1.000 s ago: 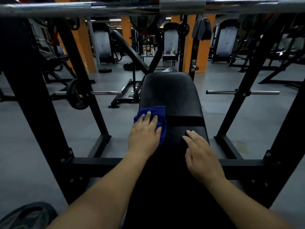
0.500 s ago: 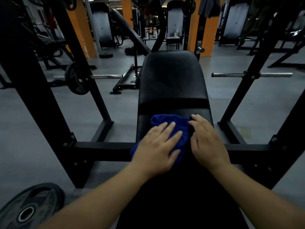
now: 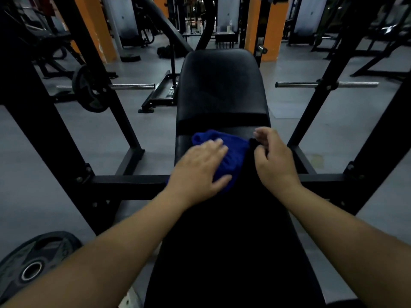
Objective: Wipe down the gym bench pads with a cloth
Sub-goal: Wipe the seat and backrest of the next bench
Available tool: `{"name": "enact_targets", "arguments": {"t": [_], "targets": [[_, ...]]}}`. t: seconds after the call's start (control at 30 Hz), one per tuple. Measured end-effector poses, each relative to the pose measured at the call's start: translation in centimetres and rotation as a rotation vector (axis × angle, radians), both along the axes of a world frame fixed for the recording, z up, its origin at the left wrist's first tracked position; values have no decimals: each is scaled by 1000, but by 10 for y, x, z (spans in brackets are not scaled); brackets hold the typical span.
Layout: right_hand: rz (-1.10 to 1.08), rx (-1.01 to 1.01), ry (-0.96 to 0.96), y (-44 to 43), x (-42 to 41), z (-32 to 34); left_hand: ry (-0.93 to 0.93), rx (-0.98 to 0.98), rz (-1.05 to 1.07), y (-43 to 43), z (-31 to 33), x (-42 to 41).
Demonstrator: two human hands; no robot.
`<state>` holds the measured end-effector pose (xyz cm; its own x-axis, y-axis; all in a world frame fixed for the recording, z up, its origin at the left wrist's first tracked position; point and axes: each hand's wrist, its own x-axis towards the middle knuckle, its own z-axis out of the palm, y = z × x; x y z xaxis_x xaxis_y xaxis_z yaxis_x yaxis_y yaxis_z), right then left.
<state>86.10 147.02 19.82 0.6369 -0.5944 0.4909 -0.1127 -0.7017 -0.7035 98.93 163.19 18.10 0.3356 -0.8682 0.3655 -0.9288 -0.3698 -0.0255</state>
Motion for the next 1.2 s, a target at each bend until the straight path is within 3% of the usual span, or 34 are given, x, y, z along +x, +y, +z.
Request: {"name": "enact_targets", "arguments": {"t": [0.1, 0.23, 0.37, 0.5, 0.57, 0.7, 0.8, 0.9, 1.0, 1.07, 1.2], "targets": [[11, -285, 84, 15, 3, 4, 90, 9, 56, -21, 3, -12], [202, -386, 289, 26, -12, -17, 32, 105, -193, -10, 4, -8], [136, -660, 389, 10, -32, -36, -48, 189, -164, 17, 5, 5], [-42, -435, 438, -3, -8, -6, -37, 138, -87, -5, 13, -6], [9, -344, 444, 15, 7, 6, -13, 120, -28, -13, 20, -5], [155, -457, 511, 47, -26, -28, -51, 150, -88, 10, 12, -1], [-8, -484, 481, 14, -36, -31, -10, 162, -214, 30, 0, -7], [-137, -416, 489, 9, -3, -14, 82, 37, -162, 24, -5, -9], [86, -606, 503, 46, -6, -28, 157, -136, -18, 19, -4, -11], [196, -641, 541, 49, -32, -41, 131, -124, -54, 24, -6, -13], [-4, -590, 427, 18, -26, -26, 25, -113, -160, 32, -19, -27]]}}
